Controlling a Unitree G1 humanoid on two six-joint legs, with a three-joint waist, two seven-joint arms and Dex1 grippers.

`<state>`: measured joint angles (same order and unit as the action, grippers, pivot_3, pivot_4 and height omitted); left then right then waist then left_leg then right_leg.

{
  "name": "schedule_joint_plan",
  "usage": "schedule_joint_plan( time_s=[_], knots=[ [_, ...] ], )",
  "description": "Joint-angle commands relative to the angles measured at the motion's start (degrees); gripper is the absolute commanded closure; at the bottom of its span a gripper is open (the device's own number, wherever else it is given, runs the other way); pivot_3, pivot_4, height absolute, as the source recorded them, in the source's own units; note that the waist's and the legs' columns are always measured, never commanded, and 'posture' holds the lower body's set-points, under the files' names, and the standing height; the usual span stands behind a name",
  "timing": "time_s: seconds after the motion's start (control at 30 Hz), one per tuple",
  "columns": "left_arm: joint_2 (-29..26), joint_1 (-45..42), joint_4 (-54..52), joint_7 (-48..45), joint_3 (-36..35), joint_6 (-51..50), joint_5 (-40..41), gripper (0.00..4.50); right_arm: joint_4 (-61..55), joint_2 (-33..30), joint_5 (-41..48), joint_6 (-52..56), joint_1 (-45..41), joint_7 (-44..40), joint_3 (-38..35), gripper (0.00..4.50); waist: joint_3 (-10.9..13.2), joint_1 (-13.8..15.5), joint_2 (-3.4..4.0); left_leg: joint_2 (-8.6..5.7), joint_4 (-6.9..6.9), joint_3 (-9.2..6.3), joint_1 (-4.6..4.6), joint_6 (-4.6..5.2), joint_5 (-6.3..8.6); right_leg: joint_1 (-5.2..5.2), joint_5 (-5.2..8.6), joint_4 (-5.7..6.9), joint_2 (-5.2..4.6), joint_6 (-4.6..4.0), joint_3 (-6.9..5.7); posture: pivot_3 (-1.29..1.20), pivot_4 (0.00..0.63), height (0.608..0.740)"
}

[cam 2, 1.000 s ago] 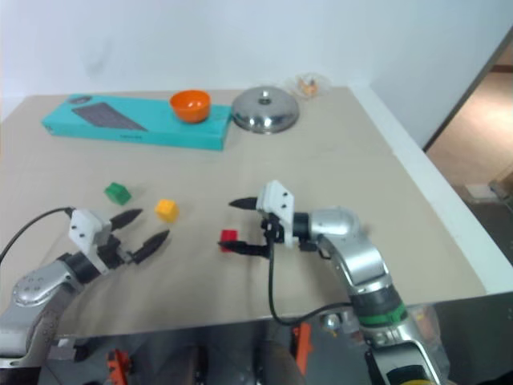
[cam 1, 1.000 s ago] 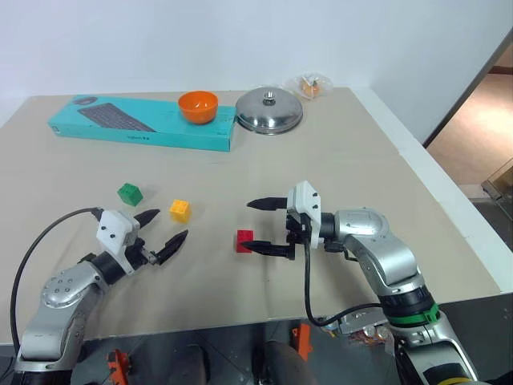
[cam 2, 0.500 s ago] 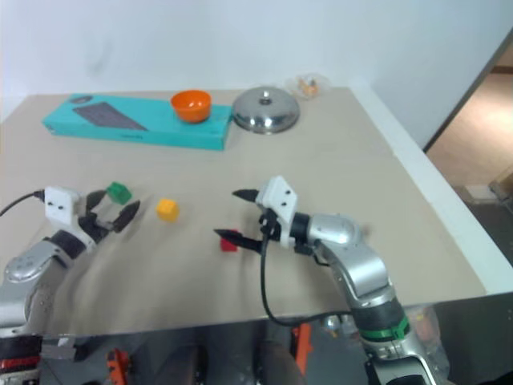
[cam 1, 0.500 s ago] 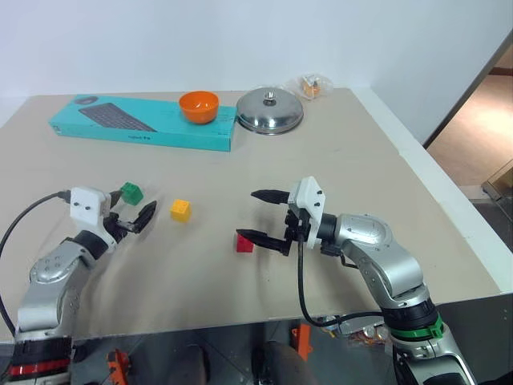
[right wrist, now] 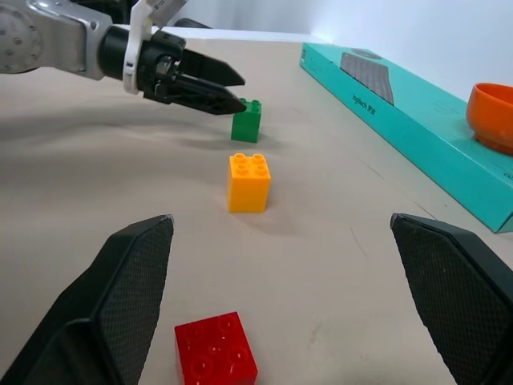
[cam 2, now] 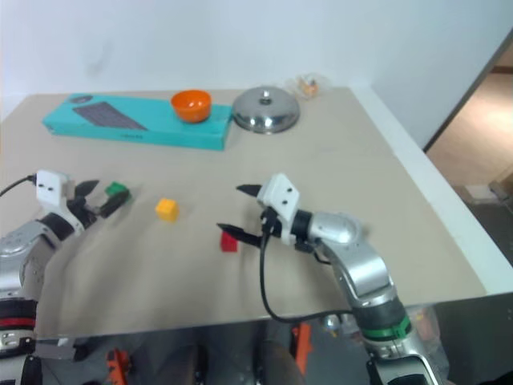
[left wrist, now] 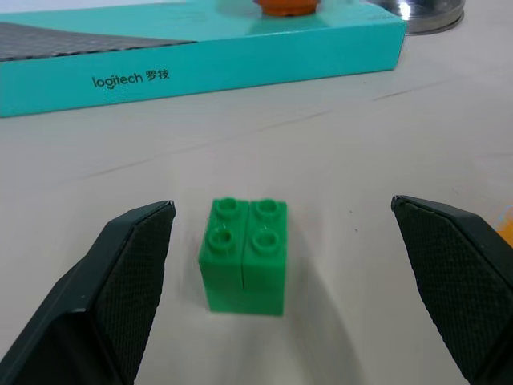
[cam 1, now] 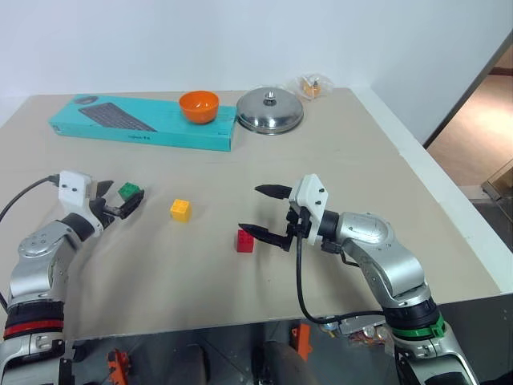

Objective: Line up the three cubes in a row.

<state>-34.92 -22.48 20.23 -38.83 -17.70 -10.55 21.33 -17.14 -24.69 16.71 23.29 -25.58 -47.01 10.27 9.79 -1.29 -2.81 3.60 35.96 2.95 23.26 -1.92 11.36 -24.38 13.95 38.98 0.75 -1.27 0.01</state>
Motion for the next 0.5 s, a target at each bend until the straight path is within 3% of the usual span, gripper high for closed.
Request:
schedule_joint_plan(
  time_s=[0.03, 0.3, 0.5],
  knots=[
    [-1.2, -3.3, 4.6, -1.2, 1.6, 3.5, -2.8, 0.0, -2.1, -0.2, 0.2, -1.0, -0.4, 0.7, -1.0, 0.01, 0.0, 0.0, 0.0, 0.0, 0.0, 0.01, 0.0, 0.0, 0.0, 0.0, 0.0, 0.0, 0.0, 0.0, 0.01, 0.0, 0.15, 0.74],
    [-1.5, -8.6, 16.5, -2.3, 4.4, 5.0, -6.3, 0.0, -2.6, -0.9, 0.0, -0.9, -0.1, 1.5, -1.2, 0.01, 0.0, 0.0, -0.01, 0.0, 0.0, 0.0, 0.02, 0.0, 0.0, -0.02, 0.0, 0.0, 0.01, 0.0, -0.02, 0.0, 0.15, 0.74],
    [-0.9, -11.0, 20.7, -3.3, 4.3, 7.1, -6.8, 1.83, -3.1, -1.5, -0.1, -0.8, 0.1, 2.0, -1.2, 0.0, 0.0, 0.0, -0.02, -0.01, 0.0, -0.02, 0.04, 0.0, 0.0, -0.02, 0.0, 0.0, 0.0, 0.0, -0.04, 0.0, 0.15, 0.74]
  ],
)
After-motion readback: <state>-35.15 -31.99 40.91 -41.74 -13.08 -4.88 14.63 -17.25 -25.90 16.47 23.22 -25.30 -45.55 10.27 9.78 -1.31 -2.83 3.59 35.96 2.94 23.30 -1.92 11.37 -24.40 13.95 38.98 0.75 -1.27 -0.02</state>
